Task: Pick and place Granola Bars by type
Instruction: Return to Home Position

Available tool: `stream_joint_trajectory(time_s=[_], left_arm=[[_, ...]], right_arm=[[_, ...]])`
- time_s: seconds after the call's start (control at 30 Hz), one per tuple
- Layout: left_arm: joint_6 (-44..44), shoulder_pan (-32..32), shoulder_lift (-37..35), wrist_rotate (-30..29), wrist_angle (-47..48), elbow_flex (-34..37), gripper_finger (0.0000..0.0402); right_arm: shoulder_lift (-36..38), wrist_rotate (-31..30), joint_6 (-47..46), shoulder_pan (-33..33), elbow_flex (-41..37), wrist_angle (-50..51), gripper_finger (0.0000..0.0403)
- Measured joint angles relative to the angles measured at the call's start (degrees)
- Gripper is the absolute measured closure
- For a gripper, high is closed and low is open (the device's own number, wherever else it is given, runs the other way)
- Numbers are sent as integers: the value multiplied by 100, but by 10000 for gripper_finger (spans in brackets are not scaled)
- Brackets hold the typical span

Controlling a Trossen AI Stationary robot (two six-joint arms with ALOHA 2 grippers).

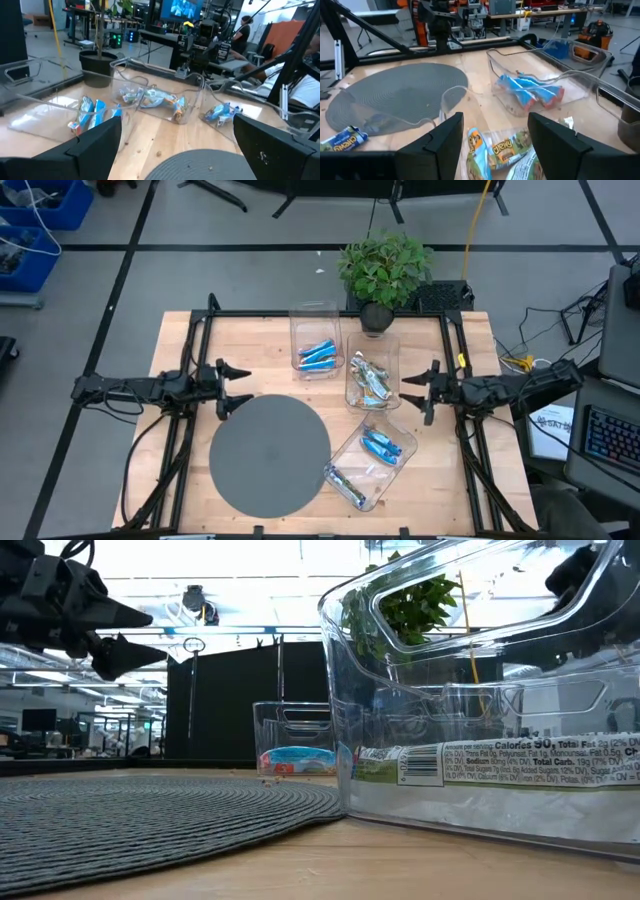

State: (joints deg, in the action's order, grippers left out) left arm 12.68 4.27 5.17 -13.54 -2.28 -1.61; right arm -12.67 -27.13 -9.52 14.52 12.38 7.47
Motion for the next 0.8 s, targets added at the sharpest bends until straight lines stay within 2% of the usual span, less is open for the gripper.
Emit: stream_joint_trajectory(time_s=[0.6, 0.8], left_arm=[[95, 0, 7, -46, 218, -9, 25], [130, 0, 9, -53, -30, 85, 24]], right_arm=[[890, -322, -20, -2, -717, -417, 187], [1124, -331, 182, -20, -1024, -918, 189]])
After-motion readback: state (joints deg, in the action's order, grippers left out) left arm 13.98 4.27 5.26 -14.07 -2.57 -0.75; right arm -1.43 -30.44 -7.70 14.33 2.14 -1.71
